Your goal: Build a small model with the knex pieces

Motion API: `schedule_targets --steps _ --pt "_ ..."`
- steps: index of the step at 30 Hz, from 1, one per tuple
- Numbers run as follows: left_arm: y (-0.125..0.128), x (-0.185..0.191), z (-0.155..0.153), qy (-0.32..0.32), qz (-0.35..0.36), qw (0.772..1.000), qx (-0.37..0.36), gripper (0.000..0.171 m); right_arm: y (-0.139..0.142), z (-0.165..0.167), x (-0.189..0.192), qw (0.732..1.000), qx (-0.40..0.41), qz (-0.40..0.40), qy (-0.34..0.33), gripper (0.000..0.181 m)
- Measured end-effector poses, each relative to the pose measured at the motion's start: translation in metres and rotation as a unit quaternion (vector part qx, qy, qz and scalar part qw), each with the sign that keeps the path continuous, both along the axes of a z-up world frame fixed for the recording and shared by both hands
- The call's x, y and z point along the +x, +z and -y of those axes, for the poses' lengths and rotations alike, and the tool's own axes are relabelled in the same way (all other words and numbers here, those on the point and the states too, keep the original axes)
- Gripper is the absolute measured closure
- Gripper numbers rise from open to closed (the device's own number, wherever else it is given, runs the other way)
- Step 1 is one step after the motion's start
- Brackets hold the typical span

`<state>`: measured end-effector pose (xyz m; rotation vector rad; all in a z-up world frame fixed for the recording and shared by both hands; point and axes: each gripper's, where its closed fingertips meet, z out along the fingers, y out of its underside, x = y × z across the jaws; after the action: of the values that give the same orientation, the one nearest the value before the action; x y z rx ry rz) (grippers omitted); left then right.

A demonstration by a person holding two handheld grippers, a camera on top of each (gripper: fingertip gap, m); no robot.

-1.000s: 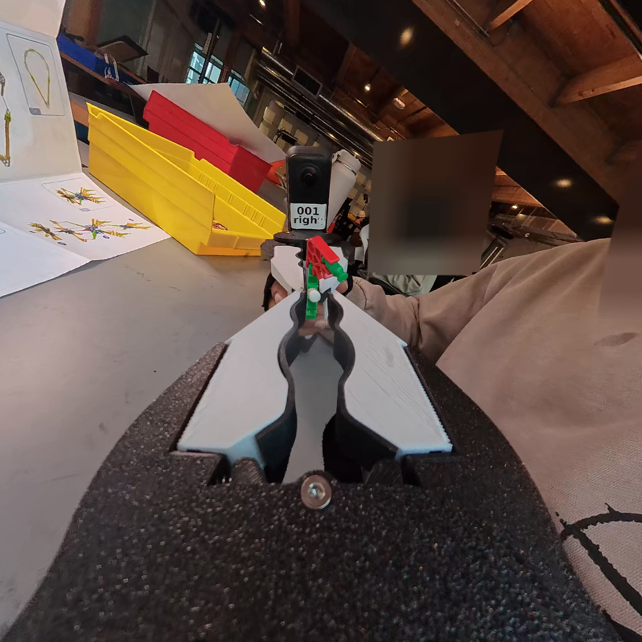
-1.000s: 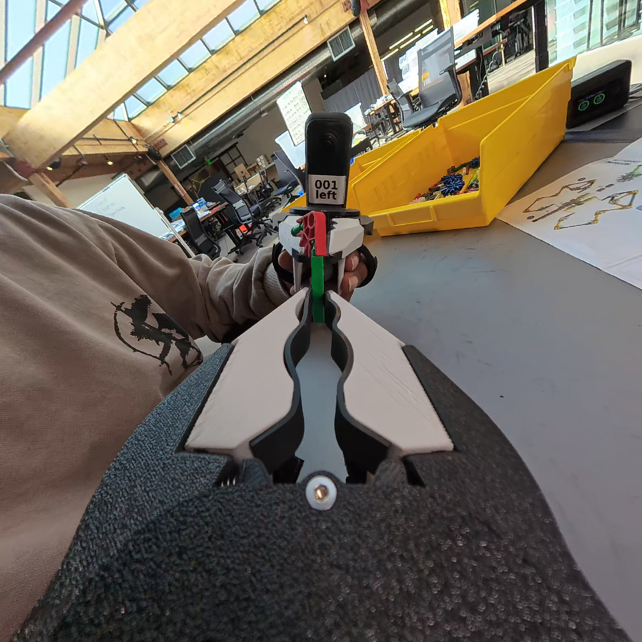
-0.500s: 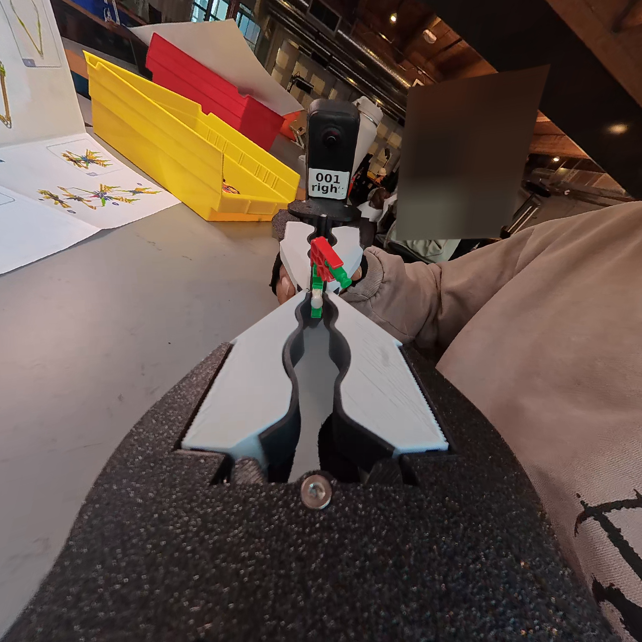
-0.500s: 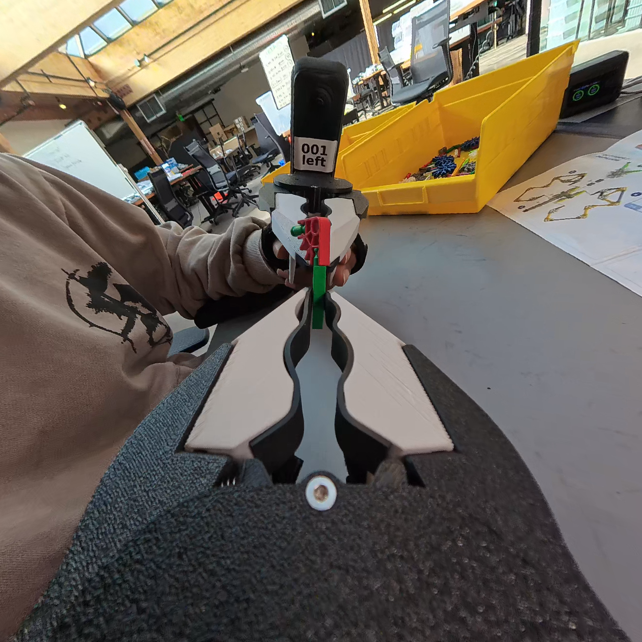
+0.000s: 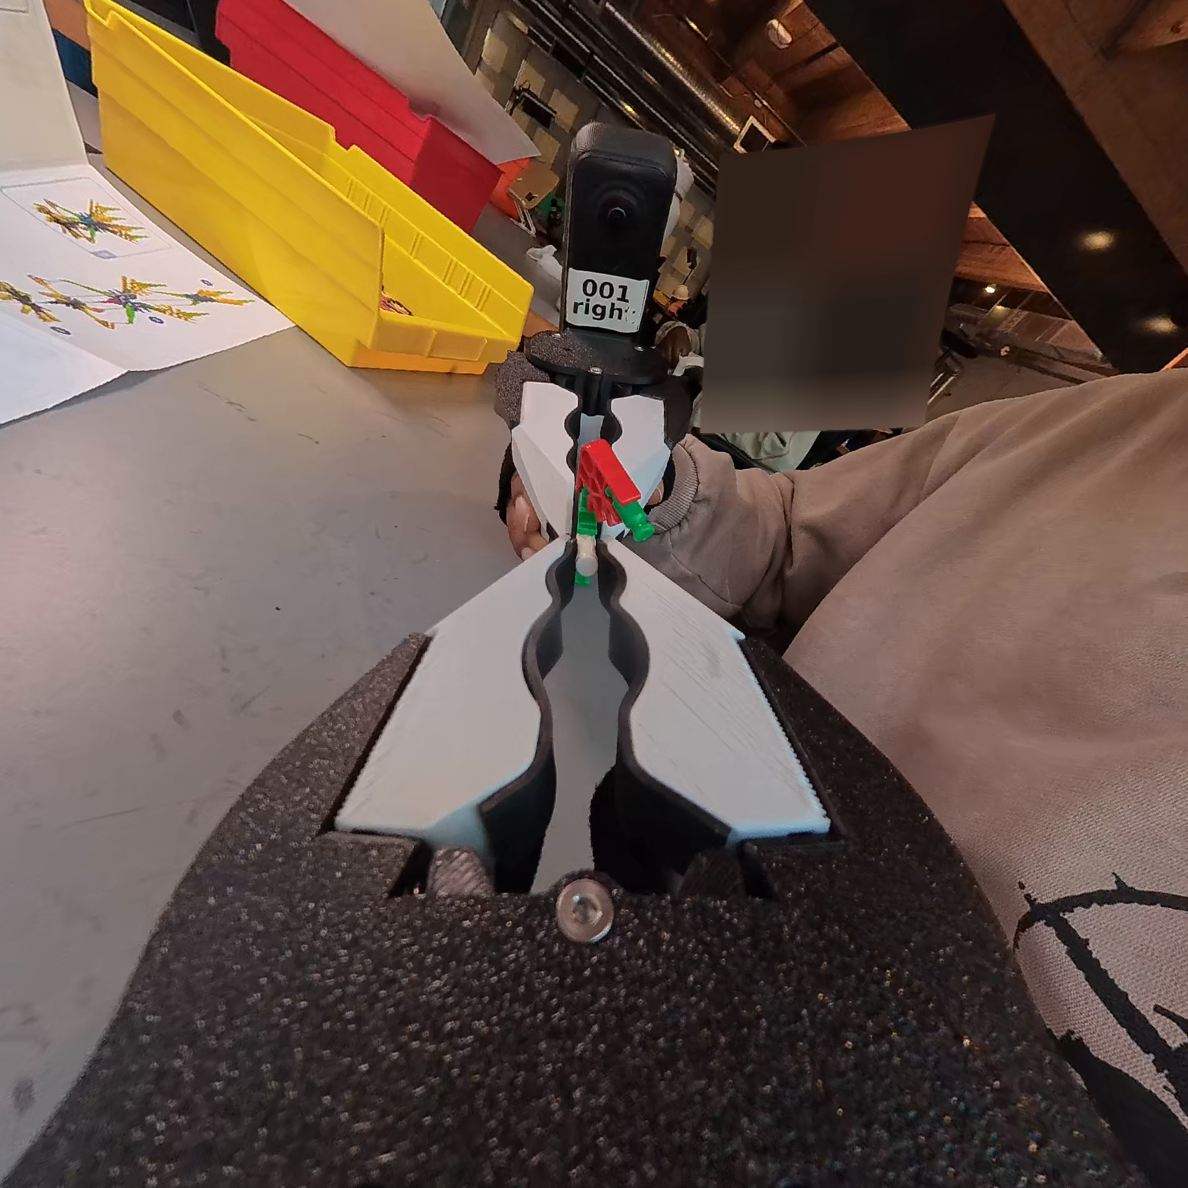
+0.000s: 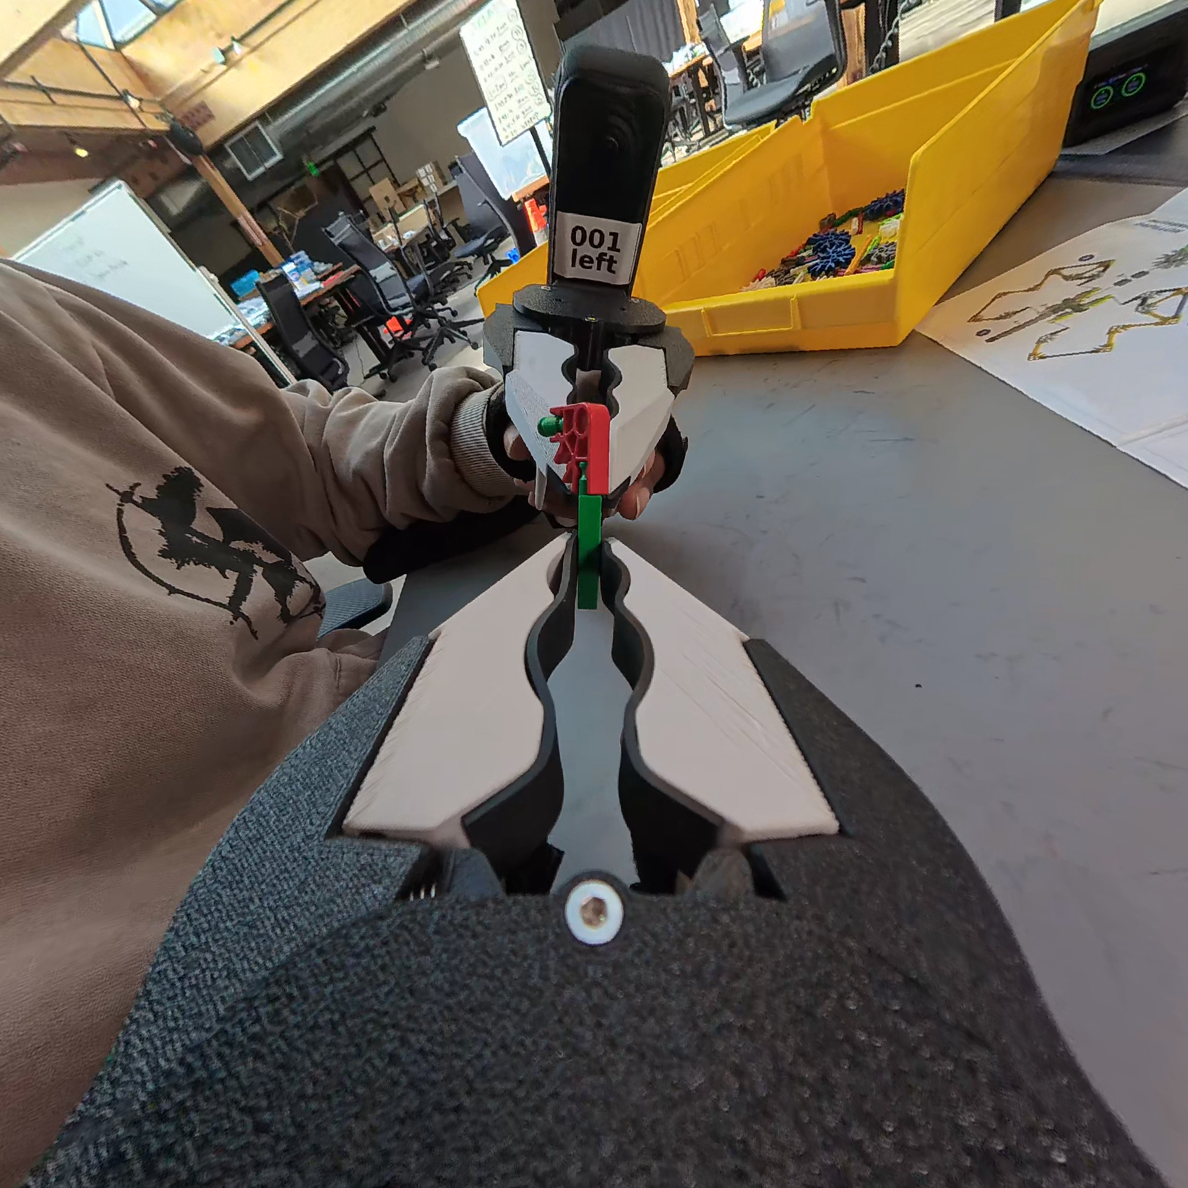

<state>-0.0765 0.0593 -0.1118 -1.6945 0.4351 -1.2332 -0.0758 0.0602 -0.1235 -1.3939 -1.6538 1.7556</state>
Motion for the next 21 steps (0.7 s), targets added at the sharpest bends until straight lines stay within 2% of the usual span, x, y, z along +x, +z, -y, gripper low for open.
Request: schedule_targets --steps 4,8,11,14,17,19,21 --pt "-0.008 -0.001 -0.004 0.015 -0.027 1.000 -0.004 0.168 -0.008 -0.004 -0.002 1.000 0.012 0.017 -0.011 0.177" --pt "-0.013 -0.008 -0.016 0.074 -0.070 0.995 0.005 0.168 -0.014 -0.018 -0.009 0.997 0.033 0.028 -0.061 0.175" --pt "-0.016 -0.014 -0.027 0.129 -0.126 0.983 0.029 0.168 -0.017 -0.030 -0.016 0.990 0.081 0.030 -0.115 0.174" --pt "-0.015 -0.021 -0.042 0.194 -0.184 0.962 0.063 0.166 -0.016 -0.046 -0.023 0.976 0.117 0.027 -0.182 0.173" --pt "-0.012 -0.026 -0.054 0.248 -0.259 0.927 0.107 0.164 -0.012 -0.059 -0.028 0.962 0.135 0.022 -0.237 0.172" --pt "-0.009 -0.027 -0.060 0.270 -0.301 0.905 0.132 0.164 -0.009 -0.065 -0.029 0.955 0.136 0.018 -0.263 0.172" --pt "-0.008 -0.027 -0.063 0.278 -0.326 0.892 0.143 0.164 -0.008 -0.069 -0.030 0.948 0.153 0.013 -0.278 0.172"
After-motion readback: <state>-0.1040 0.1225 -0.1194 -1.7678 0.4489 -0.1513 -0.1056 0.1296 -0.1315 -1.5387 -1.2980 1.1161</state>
